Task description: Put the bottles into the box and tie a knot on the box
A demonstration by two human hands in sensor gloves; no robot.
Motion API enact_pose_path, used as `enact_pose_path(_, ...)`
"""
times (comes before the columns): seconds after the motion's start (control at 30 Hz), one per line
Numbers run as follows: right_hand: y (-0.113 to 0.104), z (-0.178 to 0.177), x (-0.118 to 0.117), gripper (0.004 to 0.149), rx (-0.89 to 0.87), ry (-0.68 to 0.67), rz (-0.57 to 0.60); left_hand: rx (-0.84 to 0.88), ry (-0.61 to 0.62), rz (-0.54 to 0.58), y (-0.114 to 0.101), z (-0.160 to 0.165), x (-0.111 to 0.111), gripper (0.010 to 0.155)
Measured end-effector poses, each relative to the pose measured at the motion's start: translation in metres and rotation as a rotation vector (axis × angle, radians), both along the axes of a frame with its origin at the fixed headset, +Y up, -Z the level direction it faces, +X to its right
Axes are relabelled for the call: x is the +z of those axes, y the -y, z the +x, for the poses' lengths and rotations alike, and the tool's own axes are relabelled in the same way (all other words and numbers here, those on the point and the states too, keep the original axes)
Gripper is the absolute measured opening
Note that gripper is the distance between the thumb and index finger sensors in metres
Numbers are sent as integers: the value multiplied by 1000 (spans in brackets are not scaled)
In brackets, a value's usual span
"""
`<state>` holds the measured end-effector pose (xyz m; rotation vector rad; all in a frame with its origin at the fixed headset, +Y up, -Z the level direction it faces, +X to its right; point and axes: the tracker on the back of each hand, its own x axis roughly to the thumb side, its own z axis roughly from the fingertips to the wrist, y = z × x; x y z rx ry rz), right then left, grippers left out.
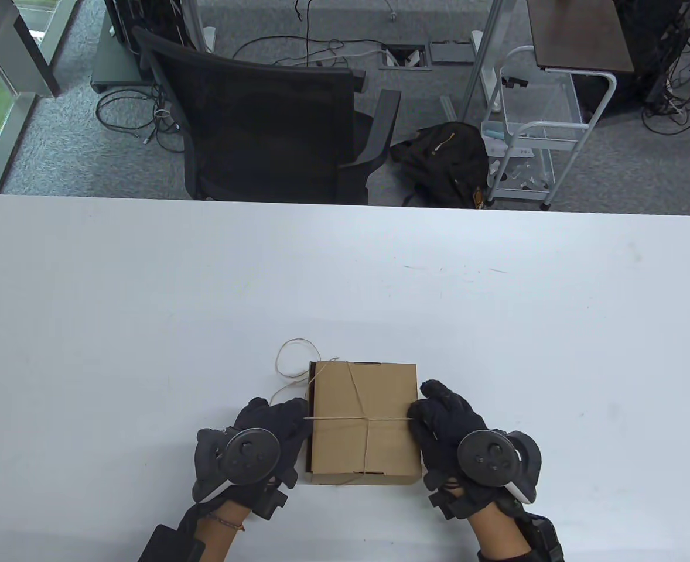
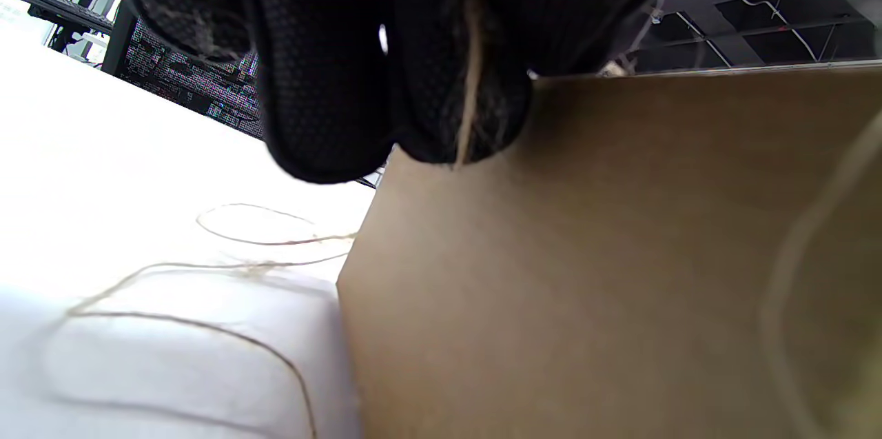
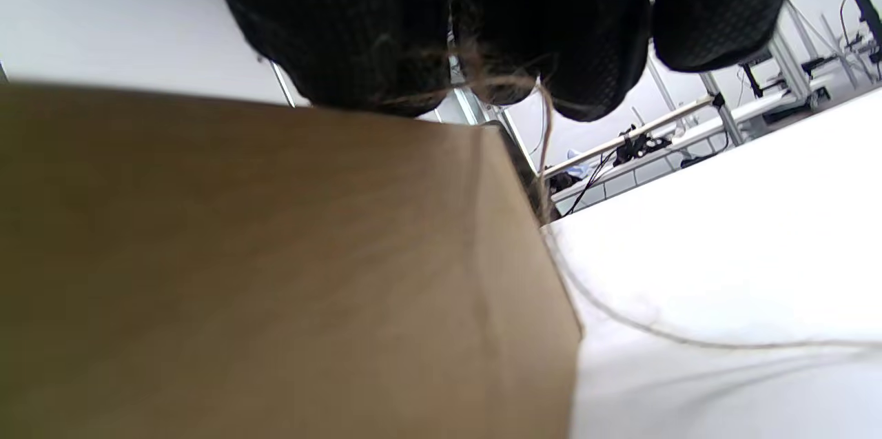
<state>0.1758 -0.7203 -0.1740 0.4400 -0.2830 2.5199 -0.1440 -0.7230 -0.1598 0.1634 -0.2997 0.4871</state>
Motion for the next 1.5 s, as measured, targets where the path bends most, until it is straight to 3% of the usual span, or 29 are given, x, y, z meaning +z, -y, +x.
enact_pose_path(0.23, 3, 6, -1, 39, 24, 32, -23, -14, 21, 10, -5, 0, 1, 54)
enact_pose_path(0.53, 6, 2, -1, 38, 82, 42, -48, -511, -34, 19, -9, -13, -7, 55)
enact_pose_path(0.8, 6, 4, -2, 39, 66, 50, -55, -719, -260, -397, 1, -37, -22, 44)
enact_pose_path(0.9, 7, 5, -2, 39, 50, 53, -70, -741, -263, -521, 8, -43, -24, 53)
enact_pose_path(1.0, 6, 8, -2, 38, 22, 51, -68, -657, -266, -508, 6, -46, -23, 86)
enact_pose_path(1.07, 6, 10, -2, 39, -7, 63, -77, -451, -151, -461, 1, -45, -22, 101)
enact_pose_path(1.13, 4, 13, -2, 42, -47, 64, -70, -177, 26, -491, -1, -40, -20, 111)
enact_pose_path(1.2, 3, 15, -1, 50, -106, 66, -85, -14, 133, -508, -3, -37, -20, 112)
enact_pose_path(1.3, 2, 15, 0, 54, -194, 22, -98, 166, 196, -450, -2, -33, -20, 104)
enact_pose_path(1.4, 5, 11, 0, 57, -289, -80, -104, 238, 184, -420, 1, -33, -19, 94)
enact_pose_path(1.5, 15, 0, -2, 63, -311, -176, -170, 338, 99, -438, 11, -24, -16, 96)
